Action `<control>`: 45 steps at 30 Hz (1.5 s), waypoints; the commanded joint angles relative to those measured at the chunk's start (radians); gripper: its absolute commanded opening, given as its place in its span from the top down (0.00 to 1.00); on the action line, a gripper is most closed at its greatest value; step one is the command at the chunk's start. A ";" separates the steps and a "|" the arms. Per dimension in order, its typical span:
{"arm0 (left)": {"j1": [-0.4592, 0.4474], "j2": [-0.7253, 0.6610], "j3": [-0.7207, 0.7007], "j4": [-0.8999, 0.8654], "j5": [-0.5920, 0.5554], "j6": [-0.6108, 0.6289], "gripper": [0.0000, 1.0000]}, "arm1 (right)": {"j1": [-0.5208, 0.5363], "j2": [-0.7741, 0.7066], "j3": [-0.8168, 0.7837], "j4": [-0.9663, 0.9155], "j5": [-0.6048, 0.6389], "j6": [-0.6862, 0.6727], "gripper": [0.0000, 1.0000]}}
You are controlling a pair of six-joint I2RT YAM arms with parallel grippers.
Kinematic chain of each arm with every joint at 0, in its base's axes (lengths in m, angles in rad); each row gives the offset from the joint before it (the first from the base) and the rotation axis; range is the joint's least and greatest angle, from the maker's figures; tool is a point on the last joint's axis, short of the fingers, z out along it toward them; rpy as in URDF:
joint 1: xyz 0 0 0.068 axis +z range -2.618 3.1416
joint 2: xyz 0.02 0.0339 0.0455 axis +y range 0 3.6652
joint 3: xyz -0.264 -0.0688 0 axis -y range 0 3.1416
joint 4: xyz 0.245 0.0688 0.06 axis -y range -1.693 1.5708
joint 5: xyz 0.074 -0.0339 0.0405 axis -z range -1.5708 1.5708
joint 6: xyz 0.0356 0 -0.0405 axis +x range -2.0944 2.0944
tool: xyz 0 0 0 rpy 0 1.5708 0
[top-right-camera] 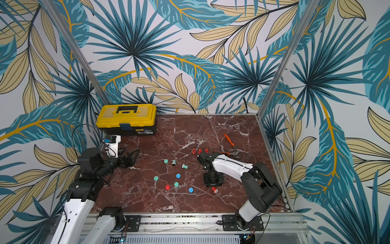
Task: Close the stamp cap
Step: Pick up the stamp from the center of the board.
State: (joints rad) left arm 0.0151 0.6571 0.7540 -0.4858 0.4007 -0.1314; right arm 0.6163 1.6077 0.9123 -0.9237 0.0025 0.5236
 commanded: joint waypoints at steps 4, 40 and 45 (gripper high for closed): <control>0.012 -0.014 -0.012 0.016 0.003 -0.008 0.13 | 0.013 0.035 -0.029 0.002 0.007 0.021 0.63; -0.066 -0.123 -0.059 0.287 0.167 -0.132 0.16 | 0.048 -0.426 0.105 0.391 -0.114 0.294 0.91; -0.266 -0.148 -0.072 0.395 0.052 -0.130 0.16 | 0.061 -0.461 0.106 0.685 -0.151 0.418 0.92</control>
State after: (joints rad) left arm -0.1753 0.5205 0.6907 -0.2199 0.5098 -0.2432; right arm 0.6659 1.1572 1.0088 -0.4698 -0.1070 0.8356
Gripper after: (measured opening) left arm 0.843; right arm 0.205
